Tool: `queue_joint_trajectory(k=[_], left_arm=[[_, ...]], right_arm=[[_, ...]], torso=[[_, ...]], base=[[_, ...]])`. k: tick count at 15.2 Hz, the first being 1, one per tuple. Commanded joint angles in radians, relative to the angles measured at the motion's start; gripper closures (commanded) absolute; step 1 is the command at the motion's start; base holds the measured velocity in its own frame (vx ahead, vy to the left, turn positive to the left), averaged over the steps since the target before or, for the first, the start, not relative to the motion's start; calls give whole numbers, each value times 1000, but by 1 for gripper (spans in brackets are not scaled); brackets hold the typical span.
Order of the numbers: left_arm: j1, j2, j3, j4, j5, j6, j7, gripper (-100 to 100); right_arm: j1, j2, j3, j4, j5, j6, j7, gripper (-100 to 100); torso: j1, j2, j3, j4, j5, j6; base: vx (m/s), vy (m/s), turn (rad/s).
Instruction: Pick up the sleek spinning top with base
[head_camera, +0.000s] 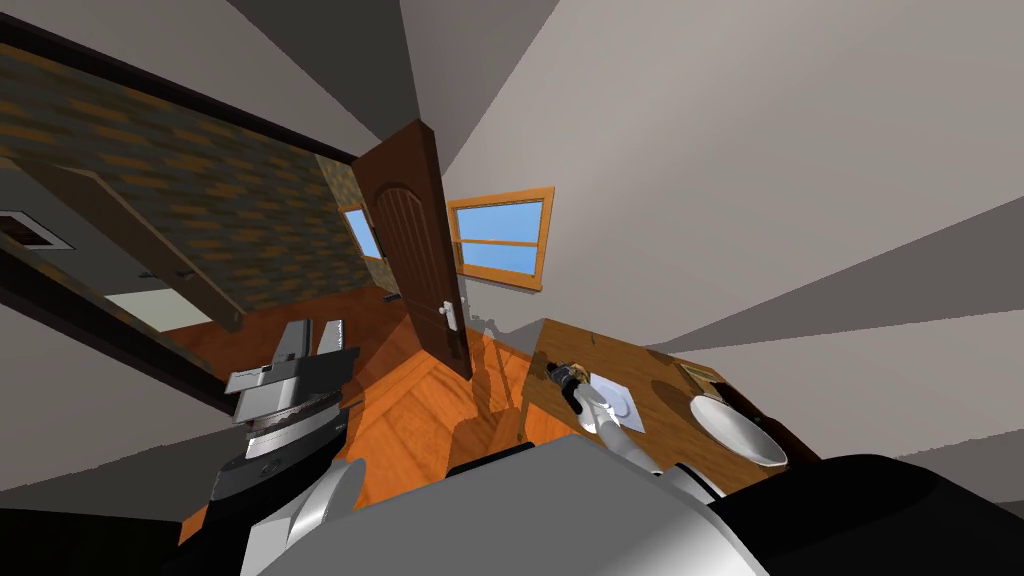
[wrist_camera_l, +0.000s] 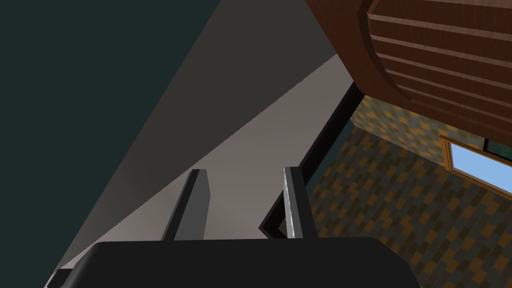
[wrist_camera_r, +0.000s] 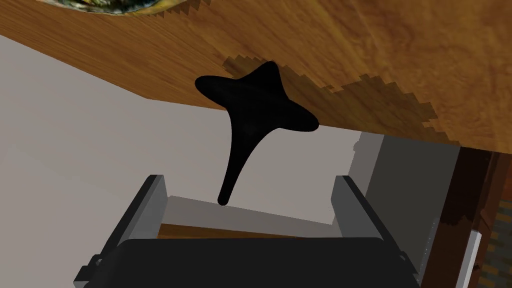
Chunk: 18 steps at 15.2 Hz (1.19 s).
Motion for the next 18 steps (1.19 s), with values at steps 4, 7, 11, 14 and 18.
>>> queue_joint_trajectory(k=[4, 7, 11, 14, 18], left_arm=[[0, 0, 0, 0, 0, 0, 0, 0], [0, 0, 0, 0, 0, 0, 0, 0], [0, 0, 0, 0, 0, 0, 0, 0], [0, 0, 0, 0, 0, 0, 0, 0], [0, 0, 0, 0, 0, 0, 0, 0]], right_arm=[[-39, 7, 2, 93, 67, 21, 41, -100], [-54, 10, 4, 128, 92, 30, 56, -100], [-31, 40, -63, 111, 137, 22, 46, -100], [-23, 56, -109, 109, 164, 18, 45, -100], [-16, 72, -161, 108, 191, 14, 43, -100]], torso=[[0, 0, 0, 0, 0, 0], [0, 0, 0, 0, 0, 0], [-2, 1, 1, 0, 0, 0], [-3, 2, 1, 0, -1, 0], [-2, 2, 1, 0, 0, 0]], base=[[8, 13, 41], [8, 11, 34], [-11, -17, 159], [-22, -34, 142], [-15, -19, 102]])
